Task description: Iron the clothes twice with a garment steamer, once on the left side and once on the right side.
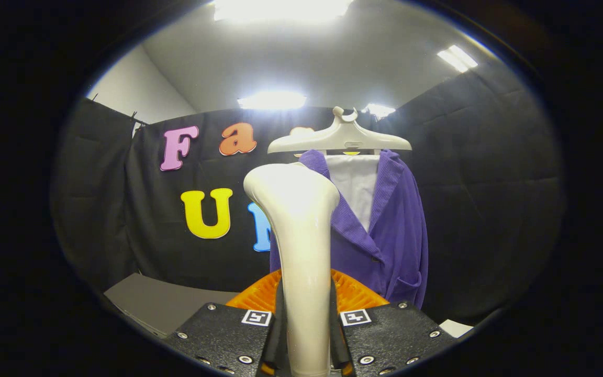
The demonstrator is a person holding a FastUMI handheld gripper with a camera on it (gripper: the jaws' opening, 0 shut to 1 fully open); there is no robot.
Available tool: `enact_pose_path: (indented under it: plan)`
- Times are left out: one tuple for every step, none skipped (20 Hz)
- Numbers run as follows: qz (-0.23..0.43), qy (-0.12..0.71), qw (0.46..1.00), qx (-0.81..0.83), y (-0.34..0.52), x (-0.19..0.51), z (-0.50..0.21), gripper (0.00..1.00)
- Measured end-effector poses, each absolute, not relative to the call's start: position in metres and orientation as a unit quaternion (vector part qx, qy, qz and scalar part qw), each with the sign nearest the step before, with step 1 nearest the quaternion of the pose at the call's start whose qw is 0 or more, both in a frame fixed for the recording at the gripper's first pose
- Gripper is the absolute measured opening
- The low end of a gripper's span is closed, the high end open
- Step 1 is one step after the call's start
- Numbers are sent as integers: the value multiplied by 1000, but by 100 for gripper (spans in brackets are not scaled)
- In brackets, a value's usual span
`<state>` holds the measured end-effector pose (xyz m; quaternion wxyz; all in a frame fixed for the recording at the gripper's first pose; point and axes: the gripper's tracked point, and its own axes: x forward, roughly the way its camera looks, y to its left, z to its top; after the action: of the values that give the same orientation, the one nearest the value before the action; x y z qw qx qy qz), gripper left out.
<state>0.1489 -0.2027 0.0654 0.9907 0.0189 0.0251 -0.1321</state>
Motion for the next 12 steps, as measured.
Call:
enact_pose_path:
  plan:
    - [-142, 18, 989, 19, -209, 153, 71, 33]
    - [-153, 13, 988, 19, -215, 158, 75, 33]
    - [-164, 10, 986, 14, -222, 162, 78, 33]
    - [-176, 9, 984, 5, -229, 167, 81, 33]
    - [-187, 6, 982, -3, -236, 172, 85, 33]
    - [-190, 3, 982, -6, -239, 178, 89, 33]
    - [-191, -2, 982, -9, -239, 185, 93, 33]
    - [-194, -6, 981, -14, -242, 192, 96, 33]
    - [-198, -8, 980, -19, -244, 199, 96, 33]
    - [-200, -9, 980, -22, -246, 205, 96, 33]
    - [-201, -10, 979, -23, -247, 211, 94, 33]
    - [-201, -10, 979, -25, -249, 217, 91, 33]
